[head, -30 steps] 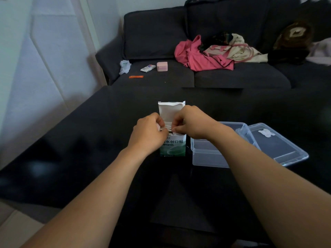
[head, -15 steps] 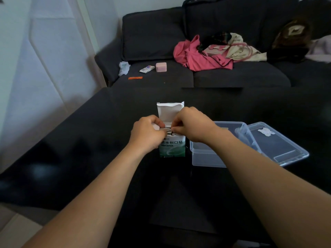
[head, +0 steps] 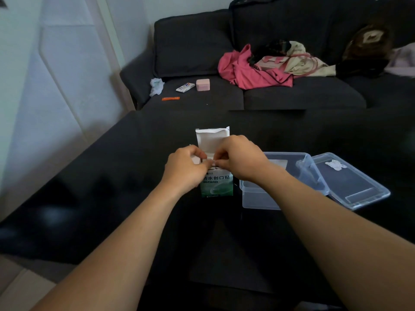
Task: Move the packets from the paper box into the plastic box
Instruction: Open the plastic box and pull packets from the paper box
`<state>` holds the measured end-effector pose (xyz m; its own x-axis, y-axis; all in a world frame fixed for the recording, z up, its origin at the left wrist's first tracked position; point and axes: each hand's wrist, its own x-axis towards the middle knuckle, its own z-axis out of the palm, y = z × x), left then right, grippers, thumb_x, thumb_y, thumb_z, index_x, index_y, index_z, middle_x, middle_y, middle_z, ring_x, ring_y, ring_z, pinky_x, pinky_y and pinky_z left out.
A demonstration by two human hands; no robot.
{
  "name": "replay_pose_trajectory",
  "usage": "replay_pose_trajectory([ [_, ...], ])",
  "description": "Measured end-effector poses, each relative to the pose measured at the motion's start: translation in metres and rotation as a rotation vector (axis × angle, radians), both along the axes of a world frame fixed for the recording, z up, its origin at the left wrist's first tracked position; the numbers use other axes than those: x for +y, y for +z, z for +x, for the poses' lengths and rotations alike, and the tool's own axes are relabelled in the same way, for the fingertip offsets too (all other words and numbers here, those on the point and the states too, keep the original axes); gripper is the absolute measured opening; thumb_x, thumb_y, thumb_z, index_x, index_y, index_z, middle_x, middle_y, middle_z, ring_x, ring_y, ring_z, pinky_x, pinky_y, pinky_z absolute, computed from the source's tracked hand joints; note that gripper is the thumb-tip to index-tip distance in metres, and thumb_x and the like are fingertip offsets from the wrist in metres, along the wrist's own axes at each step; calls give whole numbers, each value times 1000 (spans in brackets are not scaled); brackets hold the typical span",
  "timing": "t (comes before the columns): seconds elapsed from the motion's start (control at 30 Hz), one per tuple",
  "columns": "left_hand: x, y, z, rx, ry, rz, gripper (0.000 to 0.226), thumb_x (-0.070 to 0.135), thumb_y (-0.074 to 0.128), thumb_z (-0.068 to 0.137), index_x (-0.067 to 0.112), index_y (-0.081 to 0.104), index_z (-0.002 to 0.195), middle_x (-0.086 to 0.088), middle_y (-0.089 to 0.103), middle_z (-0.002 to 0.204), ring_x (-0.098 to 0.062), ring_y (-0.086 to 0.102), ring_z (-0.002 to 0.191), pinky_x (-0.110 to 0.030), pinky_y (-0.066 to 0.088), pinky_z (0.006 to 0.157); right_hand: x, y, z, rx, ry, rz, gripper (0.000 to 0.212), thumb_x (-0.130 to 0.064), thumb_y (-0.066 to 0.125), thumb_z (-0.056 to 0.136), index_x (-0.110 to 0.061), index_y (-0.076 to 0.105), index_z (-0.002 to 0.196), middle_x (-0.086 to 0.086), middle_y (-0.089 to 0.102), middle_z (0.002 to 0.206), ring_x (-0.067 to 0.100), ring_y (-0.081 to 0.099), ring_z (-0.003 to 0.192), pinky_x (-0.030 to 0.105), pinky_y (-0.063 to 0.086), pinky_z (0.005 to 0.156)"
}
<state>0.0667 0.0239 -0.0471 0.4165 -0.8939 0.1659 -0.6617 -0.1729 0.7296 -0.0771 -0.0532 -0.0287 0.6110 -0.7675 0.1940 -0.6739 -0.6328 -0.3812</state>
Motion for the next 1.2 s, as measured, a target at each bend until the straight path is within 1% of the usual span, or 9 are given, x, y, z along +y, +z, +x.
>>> replay_pose_trajectory([
  [0.1, 0, -2, 2, -53, -15, -19, 11, 37, 72, 86, 32, 65, 93, 1, 71, 105, -30, 70, 71, -43, 61, 68, -2, 6, -2, -68, -31, -32, 11, -31, 74, 89, -24, 78, 82, 1, 69, 88, 23, 66, 81, 42, 58, 72],
  [0.33, 0, -1, 3, -9, -47, -56, 13, 28, 71, 87, 33, 69, 98, 7, 70, 102, -25, 70, 83, -49, 61, 74, -6, 33, -10, -199, -28, -73, 9, -31, 74, 89, -24, 77, 84, -4, 71, 88, 16, 67, 82, 44, 60, 76],
  [0.47, 1, 1, 1, -90, -77, -94, 22, 31, 69, 93, 25, 72, 114, -3, 51, 108, -12, 52, 95, -15, 43, 78, -7, 39, -16, -260, -12, -33, 11, -31, 72, 91, -30, 71, 79, -6, 71, 82, 14, 68, 77, 43, 61, 75],
  [0.6, 3, 6, 5, -100, -73, -164, 26, 39, 67, 93, 23, 74, 113, 4, 36, 103, -23, 46, 106, -32, 45, 95, 0, 44, -22, -296, 19, -25, 10, -24, 68, 95, -24, 71, 85, -4, 72, 83, 12, 71, 76, 39, 62, 70],
  [0.77, 8, 19, -7, -152, -124, -372, 20, 35, 62, 98, 16, 69, 97, 4, 46, 116, -15, 40, 110, -13, 33, 89, 12, 63, -29, -409, 129, 141, 10, -15, 66, 96, -7, 71, 93, 4, 74, 84, 12, 75, 75, 27, 61, 54],
  [0.87, 10, 27, -17, 9, -208, -462, 19, 27, 56, 102, 10, 65, 98, 1, 65, 98, -12, 64, 88, -26, 51, 73, 15, 70, -35, -556, 173, 268, 11, -10, 67, 95, 0, 71, 98, 16, 75, 85, 19, 76, 76, 30, 62, 55],
  [0.97, 12, 30, -31, 174, -215, -459, 16, 19, 51, 105, 10, 60, 97, -1, 70, 84, -7, 67, 71, -26, 53, 60, 16, 72, -49, -667, 188, 431, 14, -3, 66, 94, -1, 69, 107, 24, 74, 88, 27, 75, 76, 27, 62, 54],
  [1.13, 10, 37, -50, 689, -191, -274, 19, 21, 44, 109, 16, 62, 111, -25, 69, 101, -19, 70, 63, -26, 55, 44, 2, 79, -79, -790, 172, 553, 14, -2, 65, 92, -8, 71, 104, 11, 75, 80, 21, 75, 77, 25, 62, 57],
  [1.2, 11, 38, -57, 789, -224, -133, 24, 25, 41, 110, 15, 63, 115, -19, 69, 89, -13, 64, 56, -23, 51, 40, -1, 83, -83, -753, 215, 549, 13, -3, 65, 92, -8, 71, 103, 8, 74, 80, 19, 75, 77, 26, 63, 59],
])
